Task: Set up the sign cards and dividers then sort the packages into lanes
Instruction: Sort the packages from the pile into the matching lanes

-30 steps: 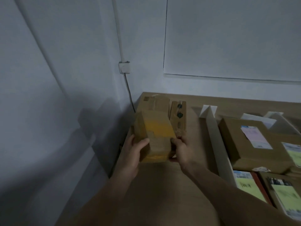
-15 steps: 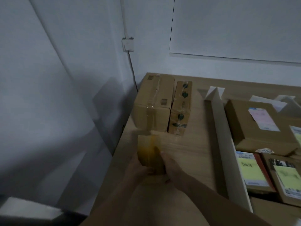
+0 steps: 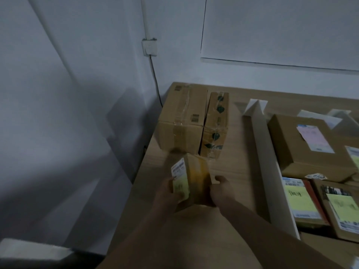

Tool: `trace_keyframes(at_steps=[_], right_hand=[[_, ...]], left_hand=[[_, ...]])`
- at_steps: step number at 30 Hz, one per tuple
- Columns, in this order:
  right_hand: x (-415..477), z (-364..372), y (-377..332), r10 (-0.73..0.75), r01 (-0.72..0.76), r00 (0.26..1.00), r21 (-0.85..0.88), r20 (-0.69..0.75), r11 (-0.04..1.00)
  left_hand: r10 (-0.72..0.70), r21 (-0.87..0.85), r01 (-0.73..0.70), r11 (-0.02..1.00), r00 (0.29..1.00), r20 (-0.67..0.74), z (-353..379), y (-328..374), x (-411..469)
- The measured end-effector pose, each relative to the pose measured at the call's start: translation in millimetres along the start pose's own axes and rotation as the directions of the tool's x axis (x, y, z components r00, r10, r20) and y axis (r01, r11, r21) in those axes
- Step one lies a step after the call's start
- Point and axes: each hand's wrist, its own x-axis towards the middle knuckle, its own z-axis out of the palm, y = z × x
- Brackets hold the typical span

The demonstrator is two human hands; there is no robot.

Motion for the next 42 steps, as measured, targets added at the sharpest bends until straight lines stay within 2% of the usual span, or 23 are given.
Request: trace_keyframes(at_steps=[4,9,13,18,22,27,32,35,38,42], right_hand=[[11,-1,5,0.002,-0.002,1.0,0.068,-0.001,0.998],[9,-8,10,-0.035,0.035,0.999,0.053,-0.002,0.998],[7,-6,14,0.065,-0.081,0.99,0.125,0.122,0.989],[15,7,23,0.031,-0.054,0.983,0.123,0.182,0.991],[20,11,23,-0.042,0.021,0.992,0.179,0.116,0.984],[10,11,18,-0.013,-0.036,0.983,0.26,0.184,0.965],[1,2,11,-0.059,0.006,0.985,0.307,0.165,0.952],[-8,-8,6,-0.118,0.061,0.982,0.34,0.151,0.938],[-22,-22,2,-0.175,0.128,0.978,0.338,0.114,0.932],[-47,-56,4,-0.179,0.133,0.979,0.359,0.1,0.924]], left_hand=[[-0.042,-0.041,0.043,0.998,0.999,0.033,9,-7,5],[-0.064,-0.038,0.066,0.997,0.996,0.059,21,-6,8],[-0.094,-0.025,0.097,0.995,0.992,0.088,20,-7,14],[-0.117,0.002,0.118,0.993,0.987,0.113,16,-10,19],[-0.124,-0.133,0.133,0.982,0.99,0.069,14,0,13],[-0.139,-0.16,0.145,0.976,0.989,0.045,20,-1,19],[-0.18,-0.224,0.177,0.958,0.984,0.008,26,-27,44],[-0.145,-0.211,0.133,0.968,0.989,-0.039,29,-31,54],[-0.065,-0.146,0.045,0.988,0.989,-0.131,30,31,-6],[0.031,-0.117,-0.05,0.992,0.987,-0.158,43,59,-45]])
